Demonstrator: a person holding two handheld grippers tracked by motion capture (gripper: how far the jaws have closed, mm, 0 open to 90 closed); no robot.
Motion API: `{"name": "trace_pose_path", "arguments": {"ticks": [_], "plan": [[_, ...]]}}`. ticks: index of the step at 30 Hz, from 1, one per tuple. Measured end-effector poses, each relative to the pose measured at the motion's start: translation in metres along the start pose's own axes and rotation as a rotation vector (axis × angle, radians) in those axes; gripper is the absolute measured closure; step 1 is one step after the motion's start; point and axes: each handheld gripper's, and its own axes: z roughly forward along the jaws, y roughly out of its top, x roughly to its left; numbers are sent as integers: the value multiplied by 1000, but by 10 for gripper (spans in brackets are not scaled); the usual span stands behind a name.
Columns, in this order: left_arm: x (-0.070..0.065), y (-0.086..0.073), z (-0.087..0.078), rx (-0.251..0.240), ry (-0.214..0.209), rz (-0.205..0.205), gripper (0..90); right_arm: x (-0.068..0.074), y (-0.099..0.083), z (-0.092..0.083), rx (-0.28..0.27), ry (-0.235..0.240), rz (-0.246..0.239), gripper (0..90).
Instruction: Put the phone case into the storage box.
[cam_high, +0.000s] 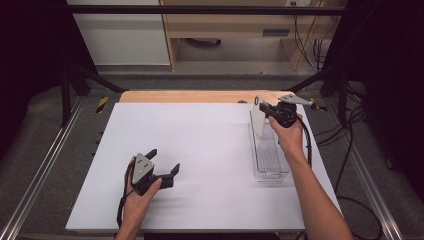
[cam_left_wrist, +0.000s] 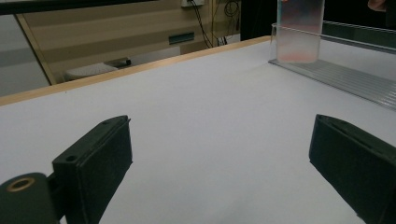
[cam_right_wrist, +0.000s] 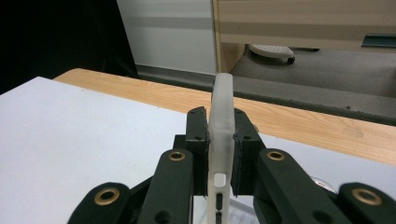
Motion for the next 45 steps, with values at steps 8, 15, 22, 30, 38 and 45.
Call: {"name": "trace_pose_path", "arguments": {"ticks": [8,15,22,30,38,45], "plan": [[0,0,0,1,0,0,54,-2,1,1,0,-7,1,806],[0,0,0,2,-1,0,54,-4,3,3,8,1,-16,806],[0,0,0,1,0,2,53,-6,4,3,15,7,-20,805],[-1,0,1,3,-1,-1,53,-7,6,5,16,16,-18,806],[-1,0,1,4,-3,-1,53,-8,7,7,18,37,-17,804],[-2,0,1,7,-5,3,53,-16,9,7,53,20,-23,777]]}}
